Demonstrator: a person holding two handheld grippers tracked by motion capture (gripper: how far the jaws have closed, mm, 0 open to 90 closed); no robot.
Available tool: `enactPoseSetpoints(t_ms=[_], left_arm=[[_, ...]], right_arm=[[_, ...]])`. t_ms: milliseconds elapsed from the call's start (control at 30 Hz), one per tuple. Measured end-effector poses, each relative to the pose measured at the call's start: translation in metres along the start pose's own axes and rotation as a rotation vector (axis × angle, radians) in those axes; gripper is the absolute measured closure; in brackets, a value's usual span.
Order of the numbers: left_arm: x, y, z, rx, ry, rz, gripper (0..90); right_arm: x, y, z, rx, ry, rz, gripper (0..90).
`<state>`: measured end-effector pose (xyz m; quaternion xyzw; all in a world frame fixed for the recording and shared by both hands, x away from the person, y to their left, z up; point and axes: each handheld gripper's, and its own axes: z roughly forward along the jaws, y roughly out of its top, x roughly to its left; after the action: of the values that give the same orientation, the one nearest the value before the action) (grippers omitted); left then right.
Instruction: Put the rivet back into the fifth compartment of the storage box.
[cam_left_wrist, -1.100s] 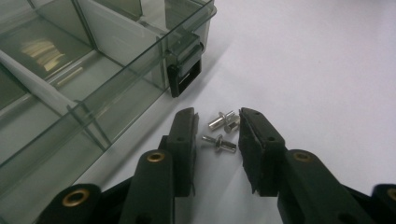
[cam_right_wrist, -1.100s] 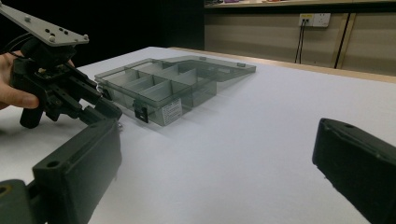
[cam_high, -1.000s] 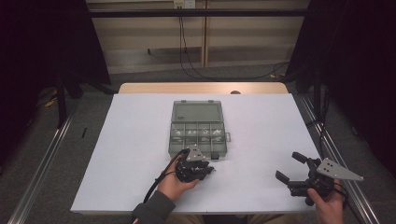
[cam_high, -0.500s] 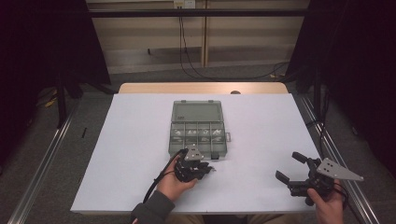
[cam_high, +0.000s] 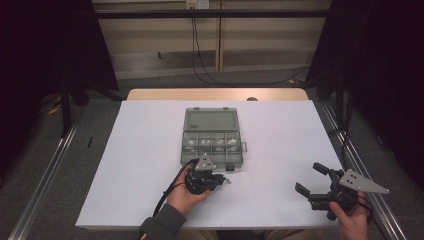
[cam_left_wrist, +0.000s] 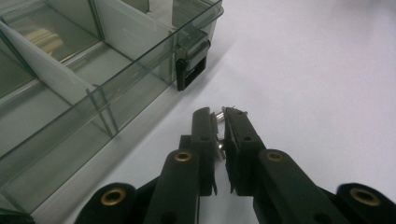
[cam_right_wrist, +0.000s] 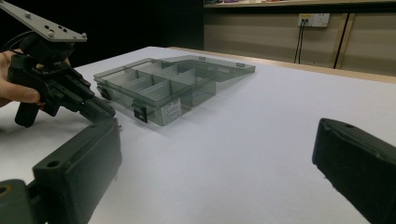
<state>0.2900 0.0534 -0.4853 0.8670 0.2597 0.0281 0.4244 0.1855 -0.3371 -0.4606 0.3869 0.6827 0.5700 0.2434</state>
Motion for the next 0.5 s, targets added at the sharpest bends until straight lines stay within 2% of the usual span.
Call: enactPoseSetpoints(t_ms=[200,500], left_arm=[[0.0,0.0003,-0.0009,0.004,-0.001,-0.005,83.4],[0.0022,0.0018,-0.0072,-0.041,-0.006,-0.029,83.5]], right_arm=[[-0.0002,0.0001,-0.0002,-0.003,-0.001,0.0,1.3],[0.0002,0.0001,0.0,-0.002,-0.001,-0.002,1.3]])
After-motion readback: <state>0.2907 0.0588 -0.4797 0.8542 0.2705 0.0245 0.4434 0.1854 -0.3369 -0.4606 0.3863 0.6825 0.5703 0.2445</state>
